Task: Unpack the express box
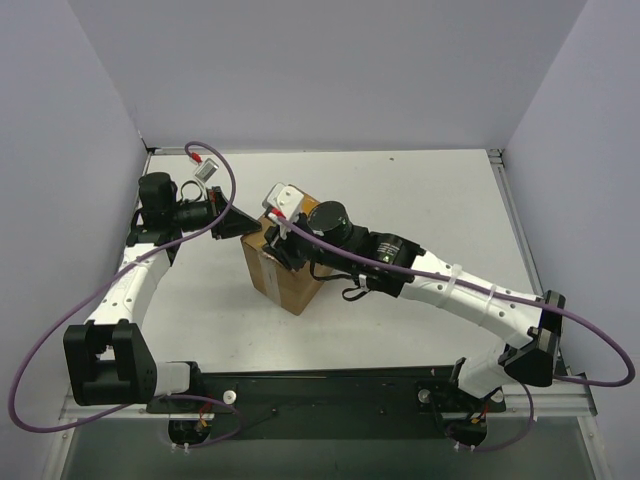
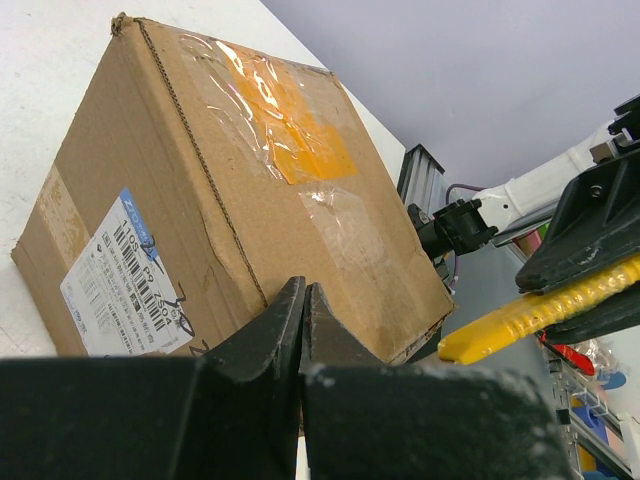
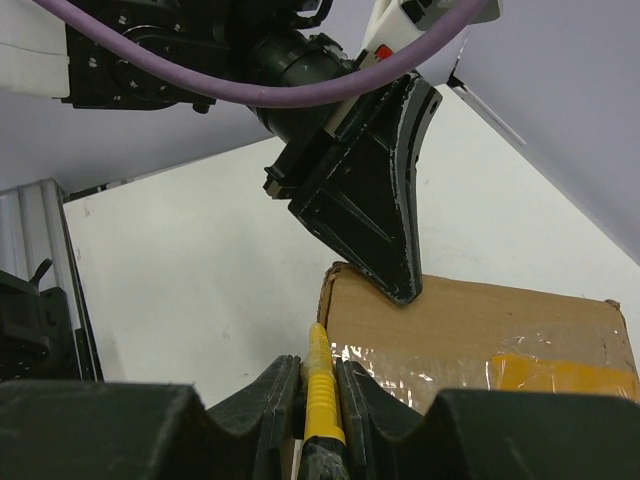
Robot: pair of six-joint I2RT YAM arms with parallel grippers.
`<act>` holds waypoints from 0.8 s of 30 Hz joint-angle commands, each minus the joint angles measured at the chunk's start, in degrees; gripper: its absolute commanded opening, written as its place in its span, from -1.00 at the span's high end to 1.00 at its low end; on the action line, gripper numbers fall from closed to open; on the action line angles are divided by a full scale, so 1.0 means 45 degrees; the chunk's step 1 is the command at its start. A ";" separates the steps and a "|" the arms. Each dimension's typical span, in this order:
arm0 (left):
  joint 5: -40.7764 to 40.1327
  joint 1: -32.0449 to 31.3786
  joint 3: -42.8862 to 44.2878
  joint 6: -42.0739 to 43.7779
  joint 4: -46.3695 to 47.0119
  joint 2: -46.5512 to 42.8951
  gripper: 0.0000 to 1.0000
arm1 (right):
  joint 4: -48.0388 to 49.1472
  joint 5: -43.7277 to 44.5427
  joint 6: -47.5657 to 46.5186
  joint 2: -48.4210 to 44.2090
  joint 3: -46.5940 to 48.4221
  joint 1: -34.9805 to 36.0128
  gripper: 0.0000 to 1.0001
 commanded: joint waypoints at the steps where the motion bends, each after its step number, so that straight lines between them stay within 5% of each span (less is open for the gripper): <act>1: -0.0331 -0.0002 -0.0356 0.0308 -0.0489 0.0213 1.00 | 0.0535 -0.0270 0.0281 0.0087 0.0506 -0.0118 1.00; 24: -0.0156 -0.0021 -0.0551 -0.0122 0.0136 0.0409 1.00 | 0.0613 -0.0465 0.0515 0.0731 0.0838 -0.0275 1.00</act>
